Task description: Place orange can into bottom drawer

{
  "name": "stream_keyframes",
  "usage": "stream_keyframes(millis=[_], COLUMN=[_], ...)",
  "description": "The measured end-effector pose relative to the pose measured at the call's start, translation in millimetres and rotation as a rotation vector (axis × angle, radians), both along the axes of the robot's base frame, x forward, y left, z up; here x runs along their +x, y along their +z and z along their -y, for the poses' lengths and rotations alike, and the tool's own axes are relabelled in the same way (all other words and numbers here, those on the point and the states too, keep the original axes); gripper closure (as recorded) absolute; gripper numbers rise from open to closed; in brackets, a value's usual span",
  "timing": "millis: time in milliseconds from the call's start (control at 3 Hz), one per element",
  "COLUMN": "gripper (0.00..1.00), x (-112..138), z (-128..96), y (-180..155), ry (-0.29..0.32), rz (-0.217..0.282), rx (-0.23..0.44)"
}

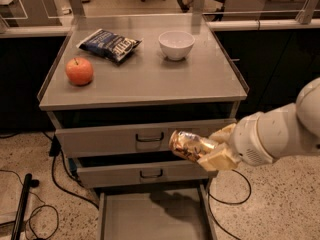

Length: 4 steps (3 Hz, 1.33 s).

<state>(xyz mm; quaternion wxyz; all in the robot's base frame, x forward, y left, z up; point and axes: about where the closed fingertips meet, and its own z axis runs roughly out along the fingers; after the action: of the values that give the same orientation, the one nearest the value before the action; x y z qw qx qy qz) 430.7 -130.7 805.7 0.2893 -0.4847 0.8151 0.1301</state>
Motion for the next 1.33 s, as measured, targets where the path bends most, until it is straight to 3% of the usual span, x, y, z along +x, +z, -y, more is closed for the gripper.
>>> stream_keyframes(millis=[333, 667, 1000, 1333], gripper=[1.00, 1.00, 1.00, 1.00], x=[-12.2, -17.6, -5.4, -5.4], z=[-5.3, -9.4, -3.4, -3.4], y=[-56.9, -109.3, -175.1, -175.2], ry=[-0.030, -0.031, 0.020, 0.020], rz=[-0.051, -0.060, 0.011, 0.011], rx=[0.005, 0.006, 0.007, 0.007])
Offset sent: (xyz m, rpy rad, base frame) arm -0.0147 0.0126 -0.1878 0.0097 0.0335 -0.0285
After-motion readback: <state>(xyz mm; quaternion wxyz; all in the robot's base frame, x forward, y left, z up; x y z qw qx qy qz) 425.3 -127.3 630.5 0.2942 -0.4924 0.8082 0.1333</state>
